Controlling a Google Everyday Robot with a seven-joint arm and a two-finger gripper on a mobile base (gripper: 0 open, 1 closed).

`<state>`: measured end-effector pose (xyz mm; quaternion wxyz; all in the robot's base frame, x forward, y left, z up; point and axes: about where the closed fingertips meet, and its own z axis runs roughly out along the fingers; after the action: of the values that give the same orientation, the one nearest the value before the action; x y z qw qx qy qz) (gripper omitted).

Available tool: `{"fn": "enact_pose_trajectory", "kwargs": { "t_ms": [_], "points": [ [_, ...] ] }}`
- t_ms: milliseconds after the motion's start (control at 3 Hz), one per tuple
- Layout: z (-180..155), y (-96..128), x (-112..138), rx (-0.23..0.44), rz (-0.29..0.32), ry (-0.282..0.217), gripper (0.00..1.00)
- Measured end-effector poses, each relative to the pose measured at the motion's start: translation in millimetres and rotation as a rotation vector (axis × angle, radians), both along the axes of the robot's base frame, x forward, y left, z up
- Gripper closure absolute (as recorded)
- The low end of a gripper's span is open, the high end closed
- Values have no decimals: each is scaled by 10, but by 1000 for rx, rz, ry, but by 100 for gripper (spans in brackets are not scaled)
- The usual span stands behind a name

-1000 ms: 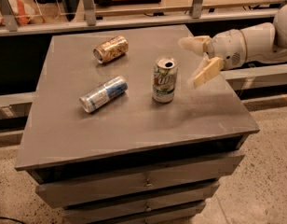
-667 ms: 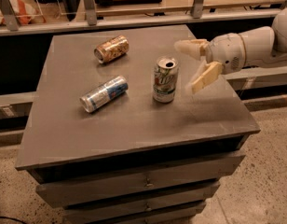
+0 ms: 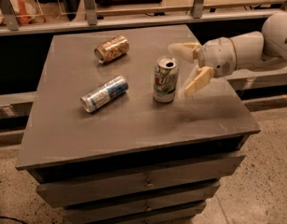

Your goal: Move 7up can near orange can

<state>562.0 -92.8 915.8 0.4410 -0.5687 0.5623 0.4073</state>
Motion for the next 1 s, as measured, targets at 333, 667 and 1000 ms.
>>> {"fn": "enact_pose_trajectory", "kwargs": {
  "t_ms": [333,667,1000],
  "points": [
    [-66,50,208,-1,-6,-17,0],
    [-155,183,298,10,20,0,18],
    [-250,355,227,32,72,42,41]
  ]
}}
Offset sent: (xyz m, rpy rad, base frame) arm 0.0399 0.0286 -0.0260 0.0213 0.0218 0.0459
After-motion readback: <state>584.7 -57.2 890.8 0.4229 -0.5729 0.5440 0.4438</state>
